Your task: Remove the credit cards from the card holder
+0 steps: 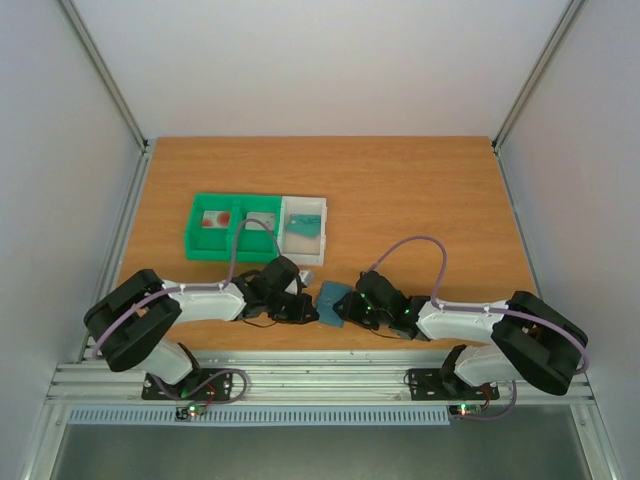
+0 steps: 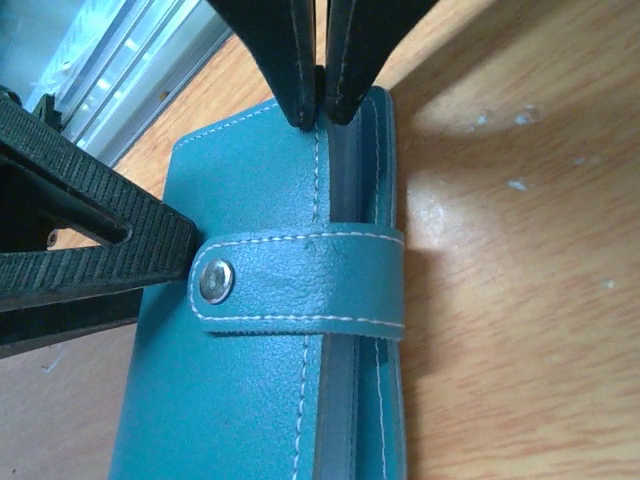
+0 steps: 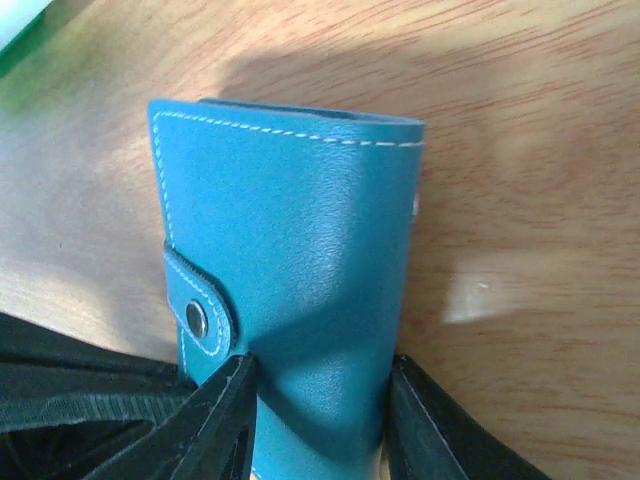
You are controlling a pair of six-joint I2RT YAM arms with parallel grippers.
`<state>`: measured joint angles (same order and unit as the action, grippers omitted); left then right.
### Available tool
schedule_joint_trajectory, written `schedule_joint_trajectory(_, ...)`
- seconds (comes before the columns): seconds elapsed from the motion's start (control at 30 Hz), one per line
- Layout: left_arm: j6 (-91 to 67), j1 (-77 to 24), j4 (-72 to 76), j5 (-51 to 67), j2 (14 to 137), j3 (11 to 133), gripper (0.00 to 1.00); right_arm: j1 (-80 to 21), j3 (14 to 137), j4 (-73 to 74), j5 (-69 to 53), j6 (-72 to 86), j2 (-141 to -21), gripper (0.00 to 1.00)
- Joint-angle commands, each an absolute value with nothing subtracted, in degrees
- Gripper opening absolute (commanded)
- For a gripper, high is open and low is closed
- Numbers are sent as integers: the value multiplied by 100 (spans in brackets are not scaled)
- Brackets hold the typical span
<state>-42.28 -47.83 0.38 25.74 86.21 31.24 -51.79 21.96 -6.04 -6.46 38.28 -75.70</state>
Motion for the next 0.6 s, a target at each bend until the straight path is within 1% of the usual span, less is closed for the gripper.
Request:
schedule_joint_trajectory(0.0,-4308,-5019,179,2470,8796,3214,0,-5115,1950,-945,-861,3929,-7533,35)
schedule_joint_trajectory(0.17,-4491,-5097,347,2427,8813,3080,1,-5107,1795,-1047,-906,3920,-7249,24)
schedule_joint_trajectory(0.3,-4580,-5102,340,2365,8776,3073,1,-5106,1784,-1070,-1065,3840,-7112,10)
schedule_joint_trajectory(0.4,-4684,-5098,308,2237,8543,3042,1,-5106,1807,-1038,-1181,3761,-6995,3)
schedule_joint_trajectory(0.5,-4816,-5104,142,2163,8133,3042,8,-5106,1905,-821,-1272,3671,-6853,1)
schedule_joint_trajectory(0.53,-4843,-5100,63,2151,7950,3064,12,-5106,1950,-734,-1305,3616,-6819,1)
schedule_joint_trajectory(0.57,-4878,-5098,-64,2119,7766,3103,19,-5106,2010,-578,-1340,3563,-6789,1)
